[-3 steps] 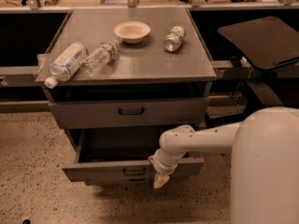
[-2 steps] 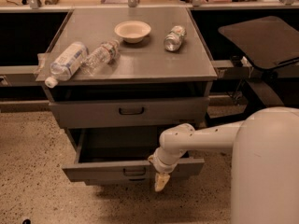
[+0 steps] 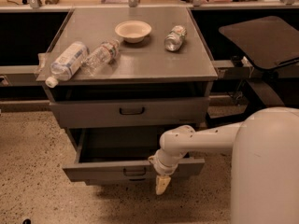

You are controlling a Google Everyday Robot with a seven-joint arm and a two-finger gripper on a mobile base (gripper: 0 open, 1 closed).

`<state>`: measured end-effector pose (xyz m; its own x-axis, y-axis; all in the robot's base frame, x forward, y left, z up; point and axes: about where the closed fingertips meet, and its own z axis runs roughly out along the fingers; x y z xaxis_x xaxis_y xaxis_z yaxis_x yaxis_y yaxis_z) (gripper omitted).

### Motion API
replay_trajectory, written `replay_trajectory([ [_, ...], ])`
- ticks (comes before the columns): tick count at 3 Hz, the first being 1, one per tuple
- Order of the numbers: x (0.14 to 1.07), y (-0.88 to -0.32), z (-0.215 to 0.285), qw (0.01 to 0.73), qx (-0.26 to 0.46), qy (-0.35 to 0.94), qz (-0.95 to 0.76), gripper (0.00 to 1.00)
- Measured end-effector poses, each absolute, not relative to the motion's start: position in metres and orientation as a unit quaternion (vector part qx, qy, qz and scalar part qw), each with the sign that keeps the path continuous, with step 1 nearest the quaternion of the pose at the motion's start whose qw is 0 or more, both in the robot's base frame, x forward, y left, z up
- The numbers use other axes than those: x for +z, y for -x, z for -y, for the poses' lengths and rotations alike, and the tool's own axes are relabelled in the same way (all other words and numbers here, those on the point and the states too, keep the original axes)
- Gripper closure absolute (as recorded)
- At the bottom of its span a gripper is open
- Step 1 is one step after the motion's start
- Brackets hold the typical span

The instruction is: Open middle drawer

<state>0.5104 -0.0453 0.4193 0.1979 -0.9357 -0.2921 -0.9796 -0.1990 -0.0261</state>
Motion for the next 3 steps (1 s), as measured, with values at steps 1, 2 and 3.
replay_trajectory([
  [1, 0.4218, -0.4966, 0.0606, 0.103, 0.127, 0.752, -0.638, 0.58],
  [2, 0.4244, -0.4989, 0.0604, 0.103, 0.127, 0.752, -0.638, 0.81],
  [3, 0.4286, -0.4996, 0.0604, 0.103, 0.127, 0.752, -0.638, 0.94],
])
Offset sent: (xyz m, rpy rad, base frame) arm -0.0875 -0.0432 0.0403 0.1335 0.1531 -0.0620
